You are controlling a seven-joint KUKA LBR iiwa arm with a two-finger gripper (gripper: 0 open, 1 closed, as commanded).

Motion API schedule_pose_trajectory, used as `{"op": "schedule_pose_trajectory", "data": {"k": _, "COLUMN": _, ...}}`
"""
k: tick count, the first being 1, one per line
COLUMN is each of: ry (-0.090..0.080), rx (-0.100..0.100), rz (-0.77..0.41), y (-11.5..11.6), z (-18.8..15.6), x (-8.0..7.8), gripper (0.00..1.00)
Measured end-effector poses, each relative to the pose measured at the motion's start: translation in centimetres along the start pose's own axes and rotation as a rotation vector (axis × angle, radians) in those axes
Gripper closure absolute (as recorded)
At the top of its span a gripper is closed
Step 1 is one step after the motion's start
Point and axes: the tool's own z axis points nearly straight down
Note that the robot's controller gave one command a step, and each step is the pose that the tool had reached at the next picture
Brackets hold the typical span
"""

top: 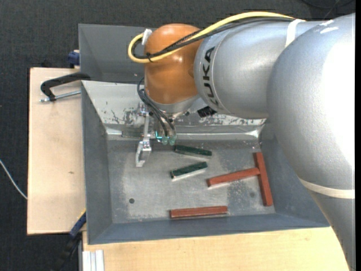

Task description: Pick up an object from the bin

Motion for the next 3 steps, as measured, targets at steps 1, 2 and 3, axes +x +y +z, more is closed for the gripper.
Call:
{"op": "schedule_pose_trajectory", "data": {"k": 1, "ry": -0.008, "rx": -0.002, "rz": 0.002, "y": -0.1, "z": -0.5, "x": -0.2, "gripper": 0.0}}
{"op": "schedule_pose_trajectory", "data": {"k": 2, "ry": -0.009, "rx": -0.002, "rz": -0.014, "y": -4.1, "z": -0.1, "x": 0.8, "gripper": 0.0}}
{"op": "schedule_pose_trajectory", "data": {"k": 3, "ry": -0.007, "rx": 0.0, "rz": -0.09, "y": -8.3, "z": -0.3, "x": 1.9, "gripper": 0.0}}
